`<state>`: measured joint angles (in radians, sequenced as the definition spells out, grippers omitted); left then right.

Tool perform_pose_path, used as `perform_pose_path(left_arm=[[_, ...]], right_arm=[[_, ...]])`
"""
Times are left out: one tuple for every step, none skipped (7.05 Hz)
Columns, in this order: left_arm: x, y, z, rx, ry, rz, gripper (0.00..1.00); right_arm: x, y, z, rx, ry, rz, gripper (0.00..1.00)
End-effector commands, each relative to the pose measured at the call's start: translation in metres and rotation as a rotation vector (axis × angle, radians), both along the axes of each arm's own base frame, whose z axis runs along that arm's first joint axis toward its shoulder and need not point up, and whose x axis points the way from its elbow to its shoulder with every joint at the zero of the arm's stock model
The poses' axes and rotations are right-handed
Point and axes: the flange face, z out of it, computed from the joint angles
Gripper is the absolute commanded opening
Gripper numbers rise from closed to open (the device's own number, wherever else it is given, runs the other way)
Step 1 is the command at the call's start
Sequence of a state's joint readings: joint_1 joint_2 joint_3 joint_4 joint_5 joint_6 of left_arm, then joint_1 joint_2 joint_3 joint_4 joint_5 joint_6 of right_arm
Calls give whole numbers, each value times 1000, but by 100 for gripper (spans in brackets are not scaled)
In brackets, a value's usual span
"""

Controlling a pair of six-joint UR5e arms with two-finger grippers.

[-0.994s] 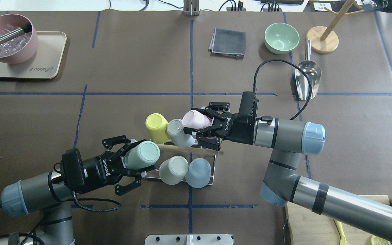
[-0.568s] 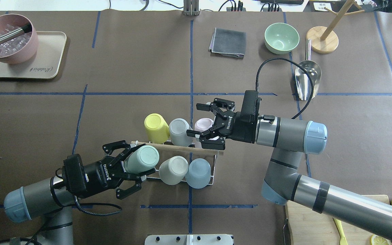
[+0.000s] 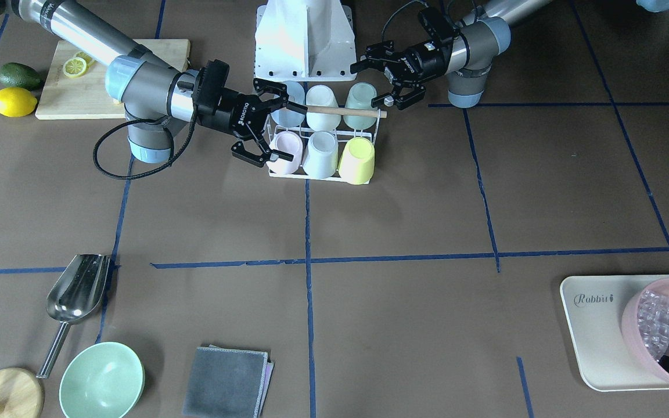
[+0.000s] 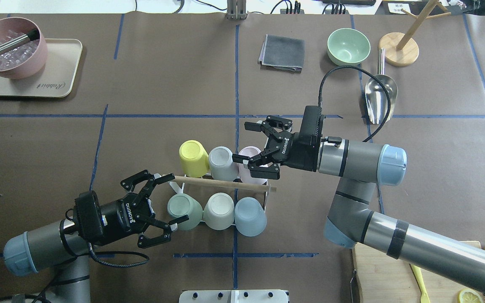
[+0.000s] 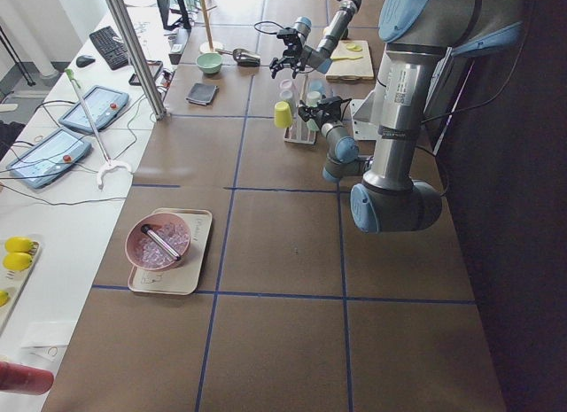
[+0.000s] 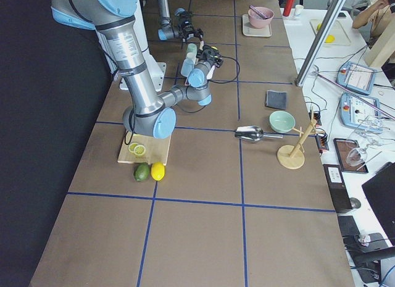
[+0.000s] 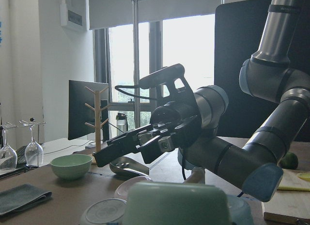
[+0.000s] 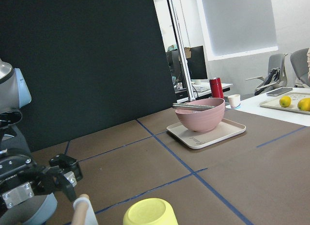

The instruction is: Place cup on cup holder

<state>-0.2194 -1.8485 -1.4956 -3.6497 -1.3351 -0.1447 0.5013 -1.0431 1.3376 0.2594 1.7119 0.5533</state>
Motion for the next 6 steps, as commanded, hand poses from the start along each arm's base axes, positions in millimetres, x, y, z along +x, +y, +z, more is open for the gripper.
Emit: perform_pose_path(left_arm=[[-2,0,-1,-2,13,-2,100],[-10,-7,-8,-1,31,-16,100],[-30,-17,-27,9,73,-44,100],[-50,-24,-45,20,113,-70,100],[-68,-45,-59,13,80,-121,100],[-73,-60,-65,-11,34,-144,100]], right_arm=[[9,-22,-10,-28,33,34,100],[12,-35,-19,-54,60,49,100],[13,-43,-29,-88,113,60,100],[18,-54,-39,-123,181,66,100],[26,-66,-47,-152,241,67,100],[34,-78,-49,-180,296,65,100]])
